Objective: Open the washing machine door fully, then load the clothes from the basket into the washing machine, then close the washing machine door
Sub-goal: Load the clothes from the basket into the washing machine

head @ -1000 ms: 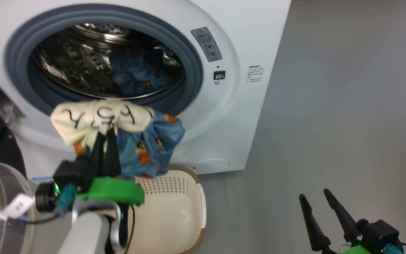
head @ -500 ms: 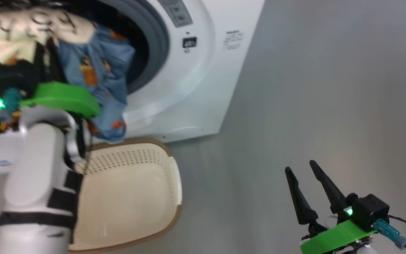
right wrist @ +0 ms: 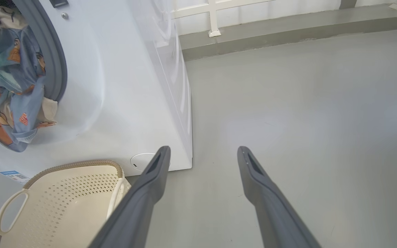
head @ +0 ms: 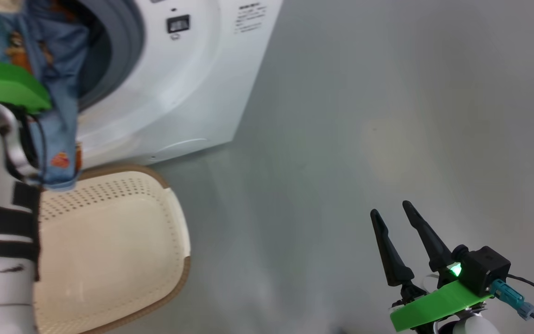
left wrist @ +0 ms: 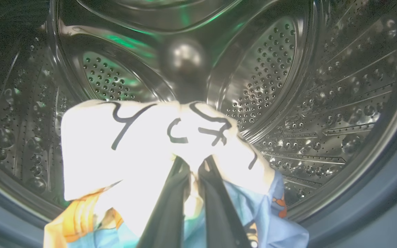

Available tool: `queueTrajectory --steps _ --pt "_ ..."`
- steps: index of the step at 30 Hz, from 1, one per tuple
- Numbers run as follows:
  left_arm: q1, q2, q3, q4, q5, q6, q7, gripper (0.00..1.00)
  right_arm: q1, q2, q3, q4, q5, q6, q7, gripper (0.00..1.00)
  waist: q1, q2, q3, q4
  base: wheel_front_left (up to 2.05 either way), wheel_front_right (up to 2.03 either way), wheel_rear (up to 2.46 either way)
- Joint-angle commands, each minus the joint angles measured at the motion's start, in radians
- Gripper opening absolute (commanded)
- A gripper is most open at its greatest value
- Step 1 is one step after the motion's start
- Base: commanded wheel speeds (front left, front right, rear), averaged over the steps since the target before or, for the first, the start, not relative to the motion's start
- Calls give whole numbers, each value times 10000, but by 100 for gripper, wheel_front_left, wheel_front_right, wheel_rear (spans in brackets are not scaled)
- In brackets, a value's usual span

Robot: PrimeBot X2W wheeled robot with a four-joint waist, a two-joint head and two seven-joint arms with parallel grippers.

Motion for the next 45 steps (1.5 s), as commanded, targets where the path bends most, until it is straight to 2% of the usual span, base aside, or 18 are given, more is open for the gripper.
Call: queueTrajectory --steps 1,8,16,28,34,35,36,39,40,41,42,45 --pt "-274 491 236 -143 222 -53 -63 0 -99 -20 269 -235 45 16 -49 100 -1 0 414 -468 0 0 0" --pt "-986 1038 274 510 650 -186 -63 0 61 14 208 -320 39 16 -49 100 -1 0 697 -837 0 0 0" --pt "-1908 1440 700 882 605 -94 -63 0 238 9 279 -557 66 16 -49 100 -1 0 1207 -1161 0 0 0" --pt "-3402 1546 665 878 863 -143 -63 0 487 37 237 -1287 71 16 -49 100 -1 0 1924 -1119 0 0 0" --pt "-3490 1584 483 1970 1145 138 -63 0 468 58 356 -1232 100 16 -49 100 -1 0 1872 -1116 0 0 0" --pt "-3492 1592 473 2162 1170 208 -63 5 445 60 405 -1197 111 16 -49 100 -1 0 1837 -1119 0 0 0" --pt "-3504 1624 396 2258 1260 252 -63 22 408 62 461 -1170 126 16 -49 100 -1 0 1810 -1123 0 0 0" --pt "-3486 1544 362 2605 1281 437 -63 42 327 66 546 -1066 144 16 -49 100 -1 0 1664 -1020 0 0 0" --pt "-3467 1509 329 2762 1307 506 -63 72 312 66 579 -1035 142 16 -49 100 -1 0 1600 -971 0 0 0" --pt "-3468 1467 310 2887 1317 580 -63 91 296 67 616 -1013 139 16 -49 100 -1 0 1547 -920 0 0 0" --pt "-3478 1422 317 3008 1301 657 -63 100 275 67 644 -995 137 16 -49 100 -1 0 1505 -871 0 0 0" --pt "-3527 1298 288 3385 1274 815 -63 100 232 69 662 -961 133 16 -49 100 -1 0 1387 -708 0 0 0"
